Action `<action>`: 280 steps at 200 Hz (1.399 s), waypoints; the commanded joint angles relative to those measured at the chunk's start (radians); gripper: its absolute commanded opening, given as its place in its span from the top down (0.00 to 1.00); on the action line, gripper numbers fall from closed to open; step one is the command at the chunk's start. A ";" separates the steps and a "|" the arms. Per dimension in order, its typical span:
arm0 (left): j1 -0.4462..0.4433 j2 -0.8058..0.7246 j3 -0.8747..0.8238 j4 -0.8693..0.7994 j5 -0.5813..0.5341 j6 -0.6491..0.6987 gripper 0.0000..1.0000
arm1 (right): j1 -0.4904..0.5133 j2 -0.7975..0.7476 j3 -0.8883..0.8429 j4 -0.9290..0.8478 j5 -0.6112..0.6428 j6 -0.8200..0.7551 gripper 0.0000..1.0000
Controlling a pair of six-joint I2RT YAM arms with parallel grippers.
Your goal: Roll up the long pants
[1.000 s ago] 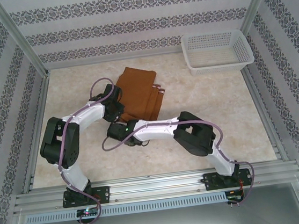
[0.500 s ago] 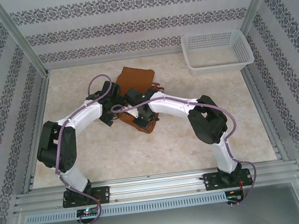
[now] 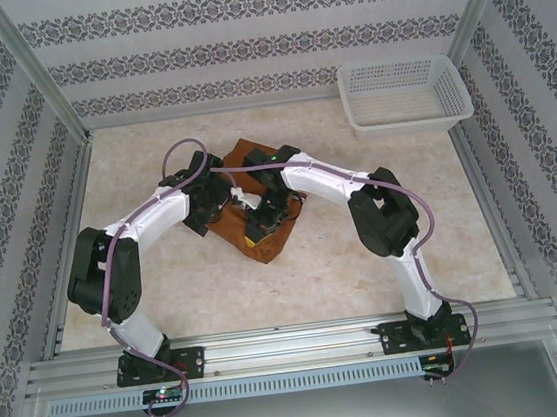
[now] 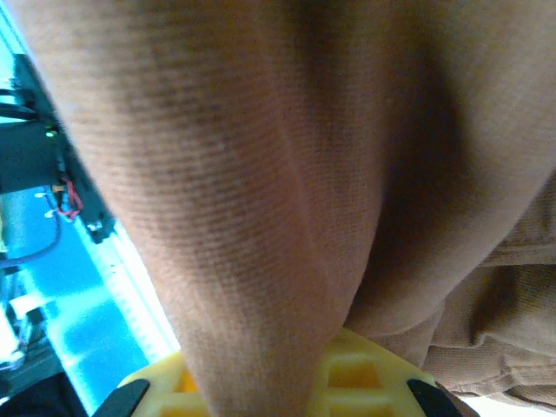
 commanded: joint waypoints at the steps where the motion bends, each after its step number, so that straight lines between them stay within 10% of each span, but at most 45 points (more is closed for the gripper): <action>1: -0.007 -0.083 0.040 -0.095 -0.089 0.026 0.00 | -0.029 0.033 0.008 -0.049 -0.114 0.026 1.00; 90: -0.022 -0.290 -0.142 -0.088 -0.133 0.042 0.00 | -0.066 0.099 -0.011 -0.032 -0.149 0.014 1.00; 173: -0.031 -0.063 -0.094 0.078 -0.190 0.027 0.00 | -0.066 0.066 -0.013 -0.059 -0.168 0.015 1.00; 280: -0.031 -0.127 -0.088 0.089 -0.180 -0.029 0.00 | -0.053 0.083 -0.015 -0.067 -0.159 0.006 1.00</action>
